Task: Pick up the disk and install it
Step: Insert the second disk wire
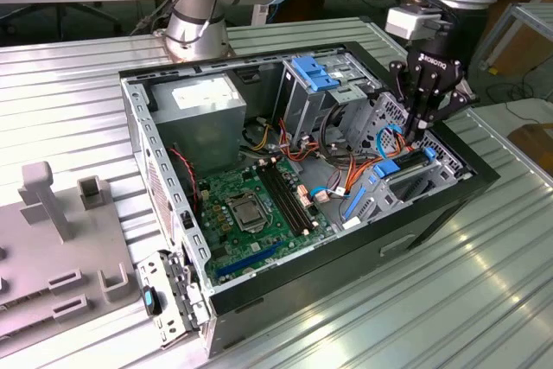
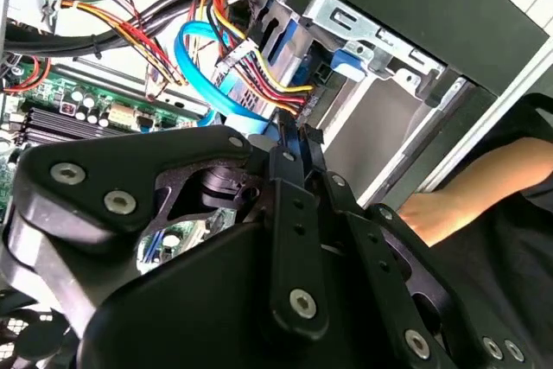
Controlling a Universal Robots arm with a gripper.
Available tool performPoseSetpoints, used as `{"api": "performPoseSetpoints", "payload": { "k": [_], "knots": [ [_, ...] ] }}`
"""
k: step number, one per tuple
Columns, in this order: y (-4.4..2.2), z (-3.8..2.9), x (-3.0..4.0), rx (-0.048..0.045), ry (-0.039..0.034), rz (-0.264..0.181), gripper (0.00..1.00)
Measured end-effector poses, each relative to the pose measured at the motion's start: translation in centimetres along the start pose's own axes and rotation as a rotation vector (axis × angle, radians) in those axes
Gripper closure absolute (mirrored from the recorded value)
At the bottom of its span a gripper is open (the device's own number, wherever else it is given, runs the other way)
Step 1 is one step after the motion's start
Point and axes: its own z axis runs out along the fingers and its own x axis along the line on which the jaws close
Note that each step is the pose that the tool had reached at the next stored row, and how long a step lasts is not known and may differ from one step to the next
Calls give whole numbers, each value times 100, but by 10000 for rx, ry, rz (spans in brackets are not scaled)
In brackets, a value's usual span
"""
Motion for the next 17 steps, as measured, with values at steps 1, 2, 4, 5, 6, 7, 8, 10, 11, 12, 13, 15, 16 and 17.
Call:
{"api": "performPoseSetpoints", "payload": {
  "k": [1,2,4,5,6,7,8,10,11,12,13,15,16,17],
  "knots": [
    [12,8,16,28,-51,-14,84],
    [24,12,26,33,-79,-24,84],
    [61,34,91,52,-132,-45,84],
    [67,42,118,112,-196,-58,84],
    [71,43,122,202,-287,-70,84],
    [80,46,122,352,-395,-94,84],
    [87,48,123,391,-424,-100,84],
    [111,56,135,448,-487,-124,84],
    [123,59,142,458,-504,-137,84],
    [141,65,155,476,-530,-165,84],
    [150,72,165,502,-553,-199,84],
    [163,88,175,573,-622,-323,84],
    [165,89,175,592,-638,-385,84],
    [168,94,174,649,-686,-557,84]
  ]
}}
